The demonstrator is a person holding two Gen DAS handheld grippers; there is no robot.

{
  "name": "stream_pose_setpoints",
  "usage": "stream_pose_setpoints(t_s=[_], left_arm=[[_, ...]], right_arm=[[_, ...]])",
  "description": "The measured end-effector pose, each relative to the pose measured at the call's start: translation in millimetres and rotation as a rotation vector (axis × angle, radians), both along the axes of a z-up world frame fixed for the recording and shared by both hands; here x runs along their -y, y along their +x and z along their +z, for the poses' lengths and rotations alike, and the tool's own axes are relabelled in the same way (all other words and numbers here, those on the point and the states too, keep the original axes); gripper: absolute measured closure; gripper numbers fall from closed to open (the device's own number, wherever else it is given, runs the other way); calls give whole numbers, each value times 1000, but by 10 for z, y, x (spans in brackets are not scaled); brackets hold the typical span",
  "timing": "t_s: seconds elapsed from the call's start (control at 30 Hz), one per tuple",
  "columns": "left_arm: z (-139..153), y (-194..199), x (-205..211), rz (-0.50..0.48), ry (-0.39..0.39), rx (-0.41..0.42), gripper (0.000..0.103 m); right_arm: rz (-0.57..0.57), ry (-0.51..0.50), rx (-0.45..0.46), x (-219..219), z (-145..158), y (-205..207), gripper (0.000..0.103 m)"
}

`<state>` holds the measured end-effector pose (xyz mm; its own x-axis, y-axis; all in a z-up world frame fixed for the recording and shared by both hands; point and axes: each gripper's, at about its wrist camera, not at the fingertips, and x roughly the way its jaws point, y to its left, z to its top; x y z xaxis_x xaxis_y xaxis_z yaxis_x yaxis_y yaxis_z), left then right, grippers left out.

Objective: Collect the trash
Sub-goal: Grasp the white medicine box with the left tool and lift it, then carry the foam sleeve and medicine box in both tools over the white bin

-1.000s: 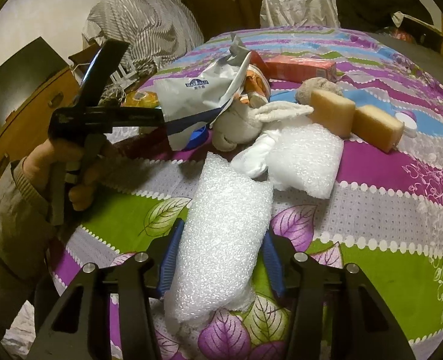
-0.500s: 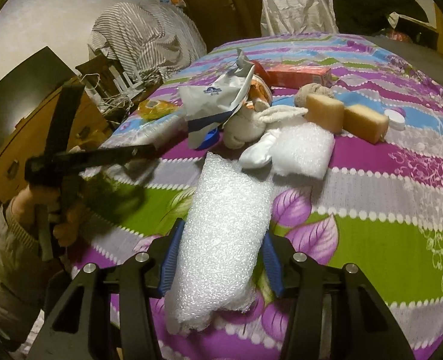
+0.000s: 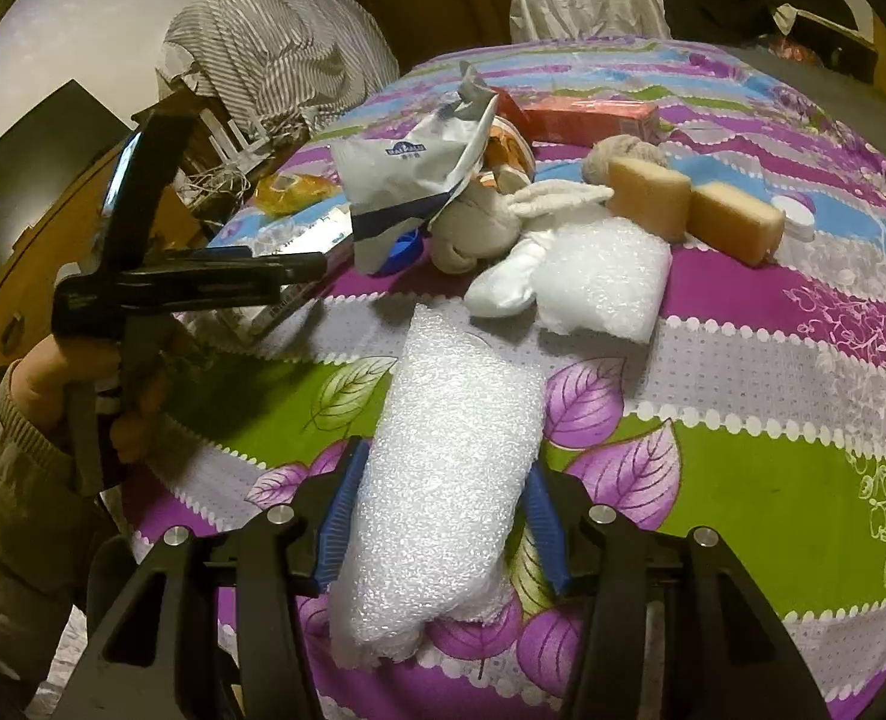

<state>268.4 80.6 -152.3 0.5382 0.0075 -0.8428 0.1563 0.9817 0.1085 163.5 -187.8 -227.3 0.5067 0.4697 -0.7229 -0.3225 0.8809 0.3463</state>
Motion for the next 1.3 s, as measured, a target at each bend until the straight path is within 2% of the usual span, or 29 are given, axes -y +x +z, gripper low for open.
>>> stream_pose_setpoints(t_s=[0.1, 0.2, 0.3, 0.47, 0.8, 0.87, 1.0, 1.07, 1.3], left_arm=[[-80, -24, 10, -9, -15, -20, 41], [-59, -66, -39, 5, -48, -6, 48], [37, -159, -79, 23, -71, 42, 52], [398, -597, -53, 56, -92, 194, 52], [1201, -1609, 338, 89, -168, 532, 51], [1314, -1745, 447, 100, -162, 591, 50], [1436, -1931, 578, 115, -174, 671, 50], [1480, -2046, 613, 112, -172, 703, 50], [1529, -2123, 654, 105, -170, 722, 50]], right_arm=[[-4, -6, 16, -7, -9, -24, 52], [-18, 3, 35, 13, 5, -53, 53], [-32, 12, 76, 51, 77, -104, 53], [-67, 13, 187, 148, 336, -234, 53], [-209, -45, 550, 400, 1159, -809, 53], [-237, -57, 609, 444, 1288, -934, 53], [-299, -96, 719, 531, 1522, -1191, 53], [-317, -111, 745, 567, 1594, -1260, 53], [-340, -110, 758, 675, 1690, -1360, 53]])
